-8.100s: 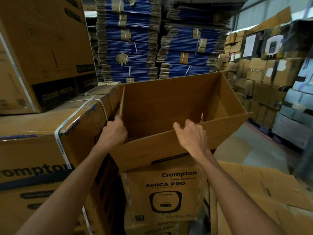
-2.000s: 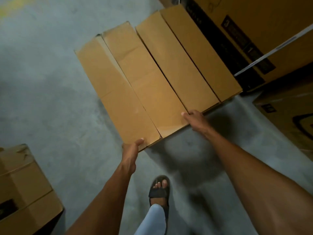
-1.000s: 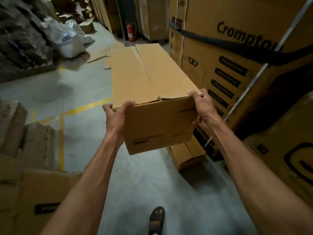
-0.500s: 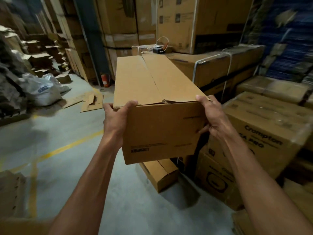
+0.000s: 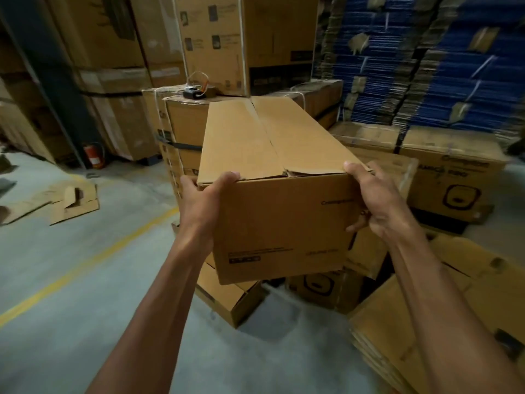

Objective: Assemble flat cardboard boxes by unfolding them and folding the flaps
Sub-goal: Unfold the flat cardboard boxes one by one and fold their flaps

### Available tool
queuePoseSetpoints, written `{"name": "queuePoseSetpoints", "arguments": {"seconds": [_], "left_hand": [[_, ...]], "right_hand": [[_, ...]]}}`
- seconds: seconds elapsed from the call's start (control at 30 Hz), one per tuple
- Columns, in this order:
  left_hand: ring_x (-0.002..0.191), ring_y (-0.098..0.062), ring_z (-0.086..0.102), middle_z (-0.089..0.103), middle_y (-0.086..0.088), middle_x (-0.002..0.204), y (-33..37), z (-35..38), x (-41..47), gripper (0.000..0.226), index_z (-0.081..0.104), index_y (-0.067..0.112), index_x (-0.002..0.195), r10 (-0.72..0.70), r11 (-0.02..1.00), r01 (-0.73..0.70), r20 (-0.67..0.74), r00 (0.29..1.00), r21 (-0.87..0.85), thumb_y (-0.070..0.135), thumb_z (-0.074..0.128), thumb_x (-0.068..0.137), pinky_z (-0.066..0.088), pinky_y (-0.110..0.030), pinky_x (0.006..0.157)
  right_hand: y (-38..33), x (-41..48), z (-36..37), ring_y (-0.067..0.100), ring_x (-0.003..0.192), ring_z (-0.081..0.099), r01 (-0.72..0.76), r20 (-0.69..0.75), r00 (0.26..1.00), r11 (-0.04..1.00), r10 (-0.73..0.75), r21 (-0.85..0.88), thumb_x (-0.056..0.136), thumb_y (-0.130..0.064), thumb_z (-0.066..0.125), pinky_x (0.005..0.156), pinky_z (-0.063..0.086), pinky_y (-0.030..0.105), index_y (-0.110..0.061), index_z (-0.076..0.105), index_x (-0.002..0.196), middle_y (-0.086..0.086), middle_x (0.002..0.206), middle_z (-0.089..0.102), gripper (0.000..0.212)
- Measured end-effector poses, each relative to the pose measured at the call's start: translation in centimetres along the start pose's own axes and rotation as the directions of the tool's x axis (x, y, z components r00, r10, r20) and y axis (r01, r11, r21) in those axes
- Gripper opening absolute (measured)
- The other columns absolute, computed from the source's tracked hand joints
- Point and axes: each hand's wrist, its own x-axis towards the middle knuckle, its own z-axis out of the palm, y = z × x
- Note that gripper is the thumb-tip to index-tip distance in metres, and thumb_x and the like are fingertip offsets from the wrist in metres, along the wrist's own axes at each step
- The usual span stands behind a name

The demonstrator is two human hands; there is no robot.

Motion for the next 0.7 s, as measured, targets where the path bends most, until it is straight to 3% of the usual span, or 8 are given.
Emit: {"name": "queuePoseSetpoints", "arguments": {"seconds": [0.2, 0.37, 0.57, 0.7], "left_hand": [[0.106, -0.026, 0.065, 0.062, -0.004, 0.117, -0.2, 2.6, 1.1, 0.067, 0.043, 0.028, 0.118, 0.003, 1.000, -0.004, 0.168, 0.986, 0.003, 0.056, 0.082, 0.071, 0.057, -0.054, 0.087], [0.108, -0.024, 0.060, 0.057, -0.005, 0.122, -0.4, 6.8, 2.4, 0.080, 0.038, 0.022, 0.132, 0.007, 1.000, 0.000, 0.332, 0.943, -0.020, 0.055, 0.078, 0.072, 0.050, -0.042, 0.078], [0.110, -0.023, 0.059, 0.055, -0.003, 0.124, -1.5, 13.9, 6.4, 0.087, 0.034, 0.025, 0.136, 0.009, 1.000, -0.013, 0.459, 0.889, 0.005, 0.060, 0.075, 0.069, 0.052, -0.046, 0.088], [0.104, -0.019, 0.059, 0.054, 0.001, 0.118, -2.6, 19.7, 10.9, 0.072, 0.035, 0.026, 0.131, 0.015, 0.998, -0.040, 0.499, 0.867, 0.039, 0.056, 0.076, 0.079, 0.051, -0.043, 0.087]], "right_hand": [[0.8, -1.5, -2.9, 0.033, 0.110, 0.058, -0.036, -0.158, 0.987, 0.998, 0.042, 0.041, 0.094, -0.057, 0.057, 0.056, 0.057, 0.066, -0.035, 0.042, 0.146, -0.005, 0.129, 0.051, 0.058], [1.6, -0.6, -5.3, 0.037, 0.109, 0.060, -0.034, -0.278, 0.960, 0.998, 0.048, 0.054, 0.083, -0.065, 0.058, 0.051, 0.057, 0.064, -0.035, 0.045, 0.143, 0.003, 0.132, 0.055, 0.068], [2.6, 3.7, -8.2, 0.036, 0.112, 0.056, -0.032, -0.400, 0.914, 0.996, 0.064, 0.086, 0.092, -0.057, 0.058, 0.063, 0.054, 0.073, -0.033, 0.049, 0.134, 0.002, 0.126, 0.054, 0.049], [3.2, 9.2, -9.5, 0.036, 0.114, 0.054, -0.037, -0.443, 0.892, 0.991, 0.091, 0.129, 0.093, -0.054, 0.060, 0.063, 0.050, 0.078, -0.032, 0.052, 0.132, 0.002, 0.129, 0.053, 0.045]]}}
